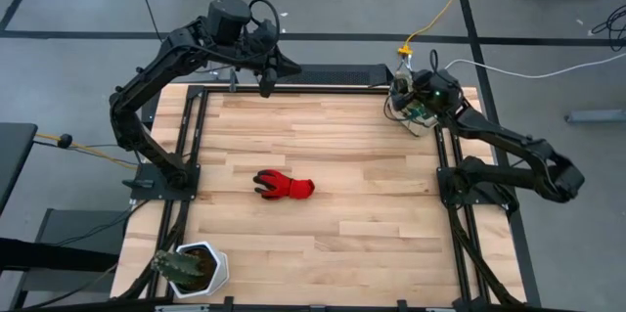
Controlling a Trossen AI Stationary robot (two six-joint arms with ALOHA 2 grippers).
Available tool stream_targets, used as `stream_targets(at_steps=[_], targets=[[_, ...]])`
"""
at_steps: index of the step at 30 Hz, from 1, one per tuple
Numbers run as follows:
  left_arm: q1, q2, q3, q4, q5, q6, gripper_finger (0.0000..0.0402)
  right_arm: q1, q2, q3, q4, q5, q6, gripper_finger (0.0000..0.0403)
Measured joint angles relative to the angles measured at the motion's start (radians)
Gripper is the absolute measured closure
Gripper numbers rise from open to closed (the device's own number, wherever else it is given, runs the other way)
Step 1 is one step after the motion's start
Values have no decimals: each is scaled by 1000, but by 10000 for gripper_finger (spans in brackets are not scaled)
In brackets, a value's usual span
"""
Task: Pick & Place Garden tools in Gardening bag
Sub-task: Put the red gloves scissors into the gardening bag
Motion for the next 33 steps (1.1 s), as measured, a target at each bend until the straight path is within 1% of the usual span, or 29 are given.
stream_targets(at_steps=[6,15,19,27,33], targets=[[0,0,0,0,-22,0,399,1,-37,0,1,-66,-6,165],[0,0,0,0,-34,0,399,1,-101,9,-9,-66,-7,165],[0,0,0,2,-34,0,399,1,-112,55,-37,-67,-7,165],[0,0,0,2,-34,-1,399,1,-112,204,-139,-111,-7,165],[0,0,0,12,-34,-37,399,1,-112,282,-218,-137,-7,165]])
